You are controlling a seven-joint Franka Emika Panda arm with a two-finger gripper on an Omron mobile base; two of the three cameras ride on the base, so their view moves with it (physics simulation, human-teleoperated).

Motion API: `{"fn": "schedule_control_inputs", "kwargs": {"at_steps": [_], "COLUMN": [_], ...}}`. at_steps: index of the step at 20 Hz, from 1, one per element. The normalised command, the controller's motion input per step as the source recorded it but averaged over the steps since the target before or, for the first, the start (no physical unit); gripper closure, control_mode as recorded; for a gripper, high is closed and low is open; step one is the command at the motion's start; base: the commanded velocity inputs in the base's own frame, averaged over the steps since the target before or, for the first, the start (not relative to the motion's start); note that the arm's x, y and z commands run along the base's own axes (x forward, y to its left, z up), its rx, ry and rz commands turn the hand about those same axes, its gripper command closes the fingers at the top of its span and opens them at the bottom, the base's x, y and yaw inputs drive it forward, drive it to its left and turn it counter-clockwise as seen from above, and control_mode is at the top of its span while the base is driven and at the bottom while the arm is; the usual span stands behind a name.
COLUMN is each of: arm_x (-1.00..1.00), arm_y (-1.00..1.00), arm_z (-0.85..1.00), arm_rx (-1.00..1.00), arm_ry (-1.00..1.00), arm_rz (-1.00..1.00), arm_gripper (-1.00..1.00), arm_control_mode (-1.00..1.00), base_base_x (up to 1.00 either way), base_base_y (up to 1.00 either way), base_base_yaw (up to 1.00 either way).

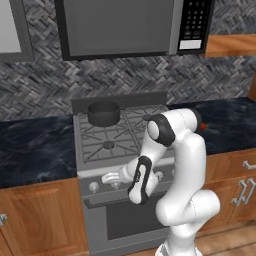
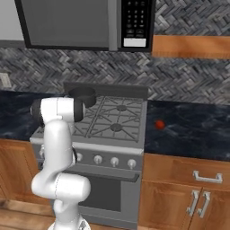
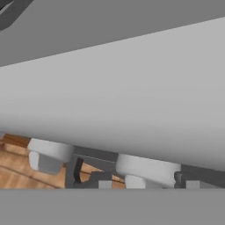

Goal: Turn on the burner for the pot on the stove. Wait thirty seconds for the pot to heat up. Then add the bell pepper to the pot.

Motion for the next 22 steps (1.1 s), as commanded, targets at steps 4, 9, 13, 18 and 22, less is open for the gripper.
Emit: {"fn": "schedule_control_inputs", "kwargs": {"at_steps": [4, 9, 13, 18, 22], "arm_x": [-0.53, -0.52, -0.54, -0.51, -0.4], "arm_y": [1.0, 1.0, 1.0, 1.0, 1.0], "arm_z": [0.0, 0.0, 0.0, 0.0, 0.0], "arm_rx": [0.0, 0.0, 0.03, 0.06, 0.03], "arm_ry": [0.0, 0.0, 0.0, 0.0, -0.08], "arm_rz": [0.19, 0.19, 0.21, 0.21, 0.09], "arm_gripper": [1.0, 1.0, 1.0, 1.0, 1.0], "arm_control_mode": [-1.0, -1.0, -1.0, -1.0, -1.0], "base_base_x": [0.0, 0.0, 0.0, 0.0, 0.0], "base_base_y": [0.0, 0.0, 0.0, 0.0, 0.0], "base_base_yaw": [0.0, 0.0, 0.0, 0.0, 0.0]}}
